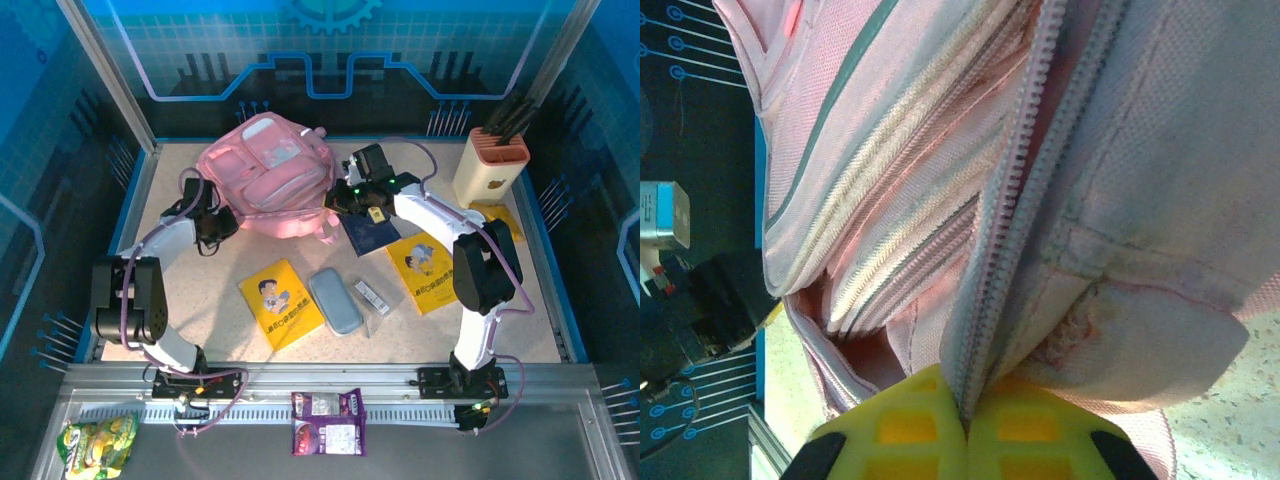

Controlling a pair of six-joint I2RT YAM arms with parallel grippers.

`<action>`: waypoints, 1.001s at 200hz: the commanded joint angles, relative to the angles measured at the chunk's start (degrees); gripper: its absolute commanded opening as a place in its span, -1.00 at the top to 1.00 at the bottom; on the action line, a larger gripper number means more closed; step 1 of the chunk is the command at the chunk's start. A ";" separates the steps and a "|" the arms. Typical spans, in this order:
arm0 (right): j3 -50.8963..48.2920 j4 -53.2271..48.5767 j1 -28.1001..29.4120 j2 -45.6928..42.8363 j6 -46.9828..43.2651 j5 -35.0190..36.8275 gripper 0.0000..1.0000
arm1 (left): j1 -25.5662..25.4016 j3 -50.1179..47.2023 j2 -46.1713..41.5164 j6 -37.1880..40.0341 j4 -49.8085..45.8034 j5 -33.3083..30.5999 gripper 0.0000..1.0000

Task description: Pack the student bag

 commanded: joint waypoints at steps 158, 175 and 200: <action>-4.76 12.51 7.73 2.22 8.65 6.03 0.95 | 5.88 16.69 12.13 1.35 -5.30 -4.83 0.63; -5.08 18.34 8.83 3.25 10.62 4.61 0.67 | 5.88 17.08 11.57 1.14 -6.33 -4.20 0.29; -3.47 15.51 10.51 3.16 8.14 5.98 0.36 | 5.88 15.07 7.82 1.12 -7.06 -3.25 0.09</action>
